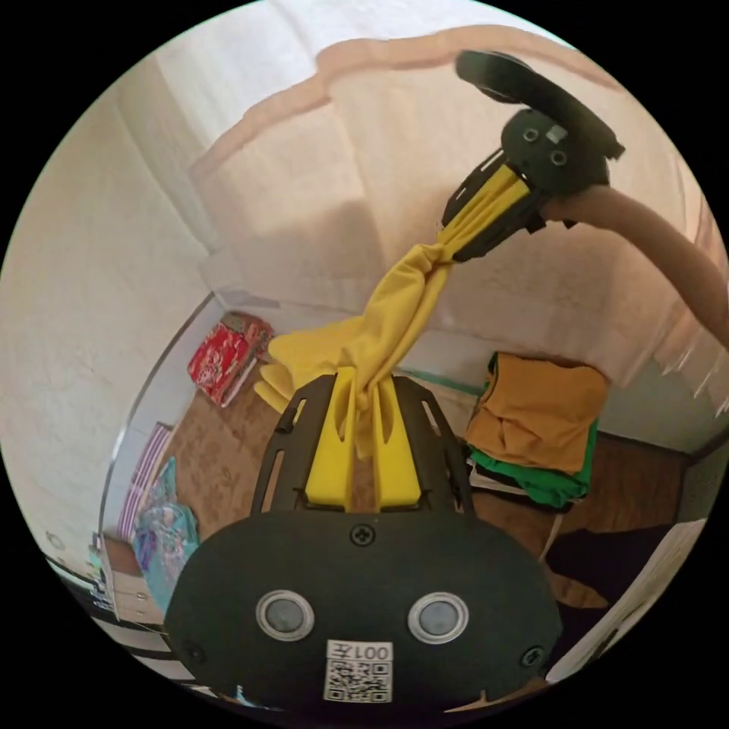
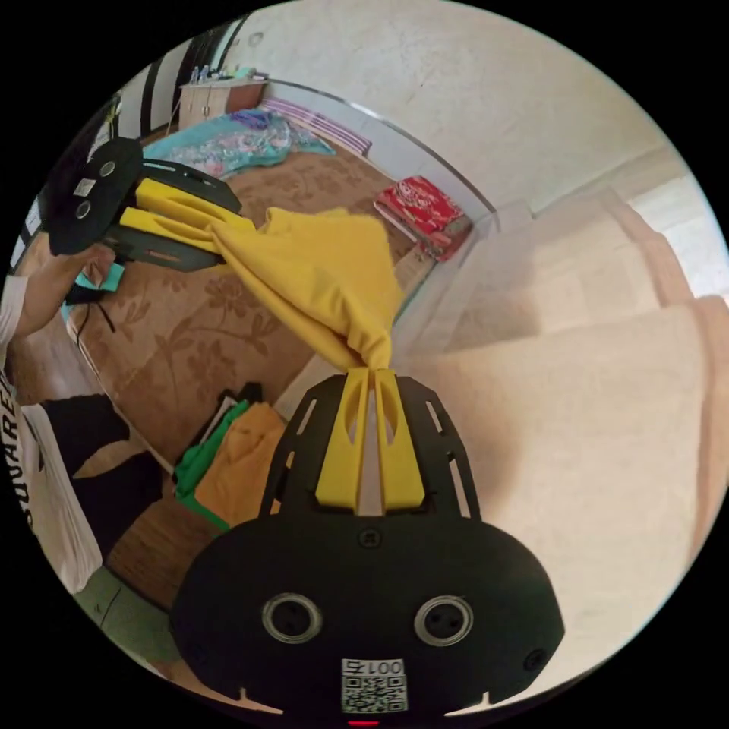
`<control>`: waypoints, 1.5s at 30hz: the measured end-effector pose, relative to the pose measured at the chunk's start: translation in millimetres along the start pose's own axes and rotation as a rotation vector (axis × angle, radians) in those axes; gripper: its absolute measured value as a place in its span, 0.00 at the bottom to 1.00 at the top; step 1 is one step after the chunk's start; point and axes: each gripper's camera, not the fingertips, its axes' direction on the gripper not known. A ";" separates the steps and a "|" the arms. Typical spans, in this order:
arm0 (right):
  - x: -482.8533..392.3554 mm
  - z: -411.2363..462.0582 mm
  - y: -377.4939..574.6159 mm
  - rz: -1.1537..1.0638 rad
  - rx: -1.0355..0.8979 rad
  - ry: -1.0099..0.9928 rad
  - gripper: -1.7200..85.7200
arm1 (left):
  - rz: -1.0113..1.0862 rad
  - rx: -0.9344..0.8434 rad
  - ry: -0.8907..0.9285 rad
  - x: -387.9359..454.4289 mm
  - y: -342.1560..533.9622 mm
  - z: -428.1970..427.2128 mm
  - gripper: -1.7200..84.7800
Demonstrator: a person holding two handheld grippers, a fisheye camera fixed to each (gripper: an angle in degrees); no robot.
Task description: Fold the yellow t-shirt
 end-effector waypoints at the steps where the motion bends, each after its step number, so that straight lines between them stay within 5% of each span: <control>1: -13.1 -1.1 16.2 0.000 -0.053 0.027 0.03 | 0.011 0.028 -0.026 29.8 4.1 0.8 0.02; 12: -227.3 70.5 176.2 -0.186 -0.591 0.147 0.03 | 0.361 -0.093 -0.097 323.9 118.9 38.1 0.03; 20: -233.4 -25.4 167.4 0.056 -0.349 0.232 0.02 | 0.151 -0.015 0.103 253.6 115.5 -11.3 0.03; 24: -252.4 -46.4 171.3 0.069 -0.420 0.205 0.03 | 0.131 -0.054 0.302 247.0 131.1 -22.9 0.02; 32: -333.8 -0.4 196.5 0.027 -0.633 0.120 0.03 | 0.191 -0.232 0.419 304.1 222.2 33.3 0.05; 45: -418.7 -87.7 182.6 0.314 -0.703 0.126 0.02 | -0.079 -0.372 0.598 189.9 432.1 -15.7 0.01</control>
